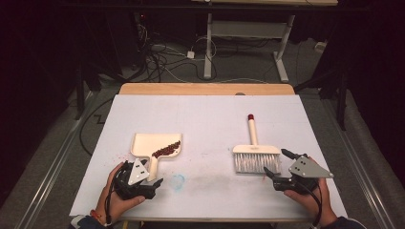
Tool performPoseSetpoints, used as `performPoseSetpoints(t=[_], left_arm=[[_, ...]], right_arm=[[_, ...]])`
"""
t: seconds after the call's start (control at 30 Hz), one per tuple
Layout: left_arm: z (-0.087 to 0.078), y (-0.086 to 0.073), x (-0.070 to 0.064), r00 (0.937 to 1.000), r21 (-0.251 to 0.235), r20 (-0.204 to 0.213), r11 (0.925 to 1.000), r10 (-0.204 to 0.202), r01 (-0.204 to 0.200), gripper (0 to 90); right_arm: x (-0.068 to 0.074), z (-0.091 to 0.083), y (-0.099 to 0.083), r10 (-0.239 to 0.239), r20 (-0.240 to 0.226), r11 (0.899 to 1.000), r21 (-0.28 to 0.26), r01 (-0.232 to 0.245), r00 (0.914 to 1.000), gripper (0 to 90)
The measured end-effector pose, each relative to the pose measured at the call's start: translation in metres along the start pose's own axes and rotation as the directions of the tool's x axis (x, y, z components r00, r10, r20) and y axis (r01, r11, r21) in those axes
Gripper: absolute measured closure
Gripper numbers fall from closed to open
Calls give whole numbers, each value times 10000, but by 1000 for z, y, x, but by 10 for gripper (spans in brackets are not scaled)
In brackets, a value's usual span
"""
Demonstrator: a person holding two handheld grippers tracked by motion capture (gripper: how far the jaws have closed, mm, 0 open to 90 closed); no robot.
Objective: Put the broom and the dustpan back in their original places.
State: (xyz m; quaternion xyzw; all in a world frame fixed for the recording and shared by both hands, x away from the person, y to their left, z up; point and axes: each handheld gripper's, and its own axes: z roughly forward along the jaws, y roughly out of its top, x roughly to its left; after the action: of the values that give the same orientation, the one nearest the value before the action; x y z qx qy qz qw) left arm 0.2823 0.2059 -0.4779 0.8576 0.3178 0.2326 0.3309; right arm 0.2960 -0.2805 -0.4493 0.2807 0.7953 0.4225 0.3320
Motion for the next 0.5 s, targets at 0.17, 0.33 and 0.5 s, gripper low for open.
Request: performPoseSetpoints(t=[0.17,0.33,0.5], left_arm=[[2,1,1,10000,-20,31,10000,-24,24,171],[5,3,1,9999,-20,119,10000,24,-24,172],[5,6,1,9998,-162,108,9997,176,-174,172]], right_arm=[[1,-3,-12,-67,16,9996,291,66,10000,172],[2,-5,-21,-80,-70,9984,553,83,9999,173],[4,-4,-27,-54,-255,9968,799,74,9997,172]])
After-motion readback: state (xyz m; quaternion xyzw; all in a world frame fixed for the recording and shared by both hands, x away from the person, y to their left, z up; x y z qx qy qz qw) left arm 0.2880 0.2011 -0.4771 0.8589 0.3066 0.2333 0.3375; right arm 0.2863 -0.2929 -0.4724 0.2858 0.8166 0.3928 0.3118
